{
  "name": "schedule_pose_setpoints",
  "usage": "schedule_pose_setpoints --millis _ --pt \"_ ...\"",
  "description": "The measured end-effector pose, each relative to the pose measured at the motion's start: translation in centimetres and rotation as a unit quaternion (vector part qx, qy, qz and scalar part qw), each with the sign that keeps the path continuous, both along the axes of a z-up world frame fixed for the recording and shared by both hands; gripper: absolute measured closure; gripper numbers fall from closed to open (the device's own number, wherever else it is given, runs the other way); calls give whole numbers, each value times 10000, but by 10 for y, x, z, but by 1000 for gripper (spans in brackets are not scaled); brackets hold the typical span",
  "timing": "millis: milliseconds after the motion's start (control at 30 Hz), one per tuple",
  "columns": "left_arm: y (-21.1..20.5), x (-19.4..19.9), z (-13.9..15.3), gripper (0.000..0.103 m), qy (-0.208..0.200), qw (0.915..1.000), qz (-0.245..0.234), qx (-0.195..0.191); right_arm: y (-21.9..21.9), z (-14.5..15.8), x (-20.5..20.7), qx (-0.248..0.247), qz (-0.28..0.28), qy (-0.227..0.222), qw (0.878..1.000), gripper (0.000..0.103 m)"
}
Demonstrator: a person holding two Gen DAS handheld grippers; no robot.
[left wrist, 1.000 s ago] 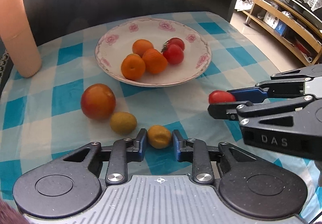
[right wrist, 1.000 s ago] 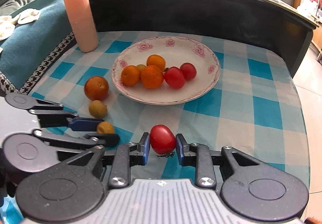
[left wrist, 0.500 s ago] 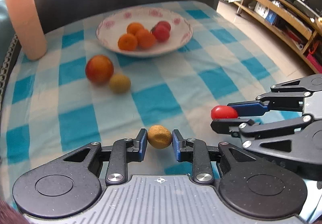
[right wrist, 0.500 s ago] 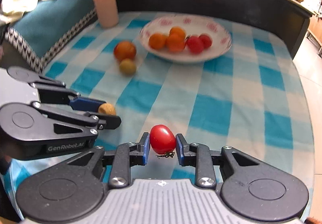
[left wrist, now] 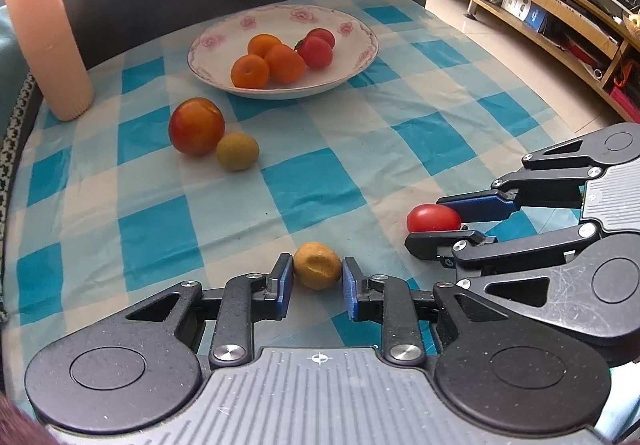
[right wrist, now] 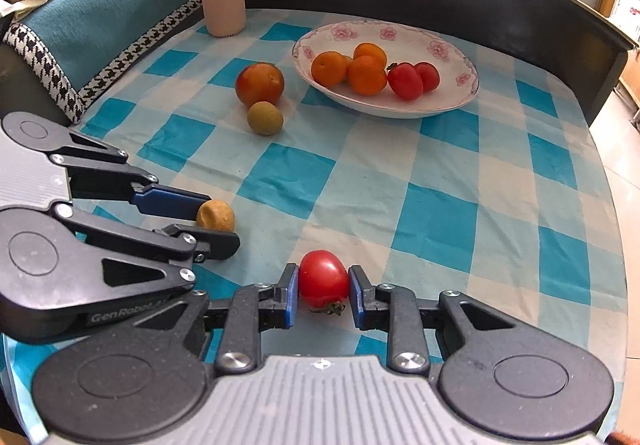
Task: Organize fruits
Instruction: 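Carry the yellow plum and red tomato over the plate with both grippers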
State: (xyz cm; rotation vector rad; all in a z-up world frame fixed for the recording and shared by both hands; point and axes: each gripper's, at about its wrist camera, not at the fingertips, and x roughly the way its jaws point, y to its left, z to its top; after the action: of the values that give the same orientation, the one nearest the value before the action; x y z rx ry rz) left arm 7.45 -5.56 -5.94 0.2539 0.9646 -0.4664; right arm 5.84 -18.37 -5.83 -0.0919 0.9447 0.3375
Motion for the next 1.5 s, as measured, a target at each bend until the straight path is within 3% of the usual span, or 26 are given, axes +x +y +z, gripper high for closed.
schedule_pose_setpoints --millis 533,833,1133,1500 --pt "-2 3 52 71 -585 9970 476 -158 -8 50 1 370 -445 -414 9975 61" --pt "-10 4 82 72 -939 9938 592 -53 -15 74 4 508 -581 -698 9946 61" --pt "-14 56 73 72 -907 9924 768 -322 -19 68 58 463 -779 -721 9933 61" --pt "-19 105 59 72 -772 9936 803 -209 -25 48 107 603 -975 -599 9916 61"
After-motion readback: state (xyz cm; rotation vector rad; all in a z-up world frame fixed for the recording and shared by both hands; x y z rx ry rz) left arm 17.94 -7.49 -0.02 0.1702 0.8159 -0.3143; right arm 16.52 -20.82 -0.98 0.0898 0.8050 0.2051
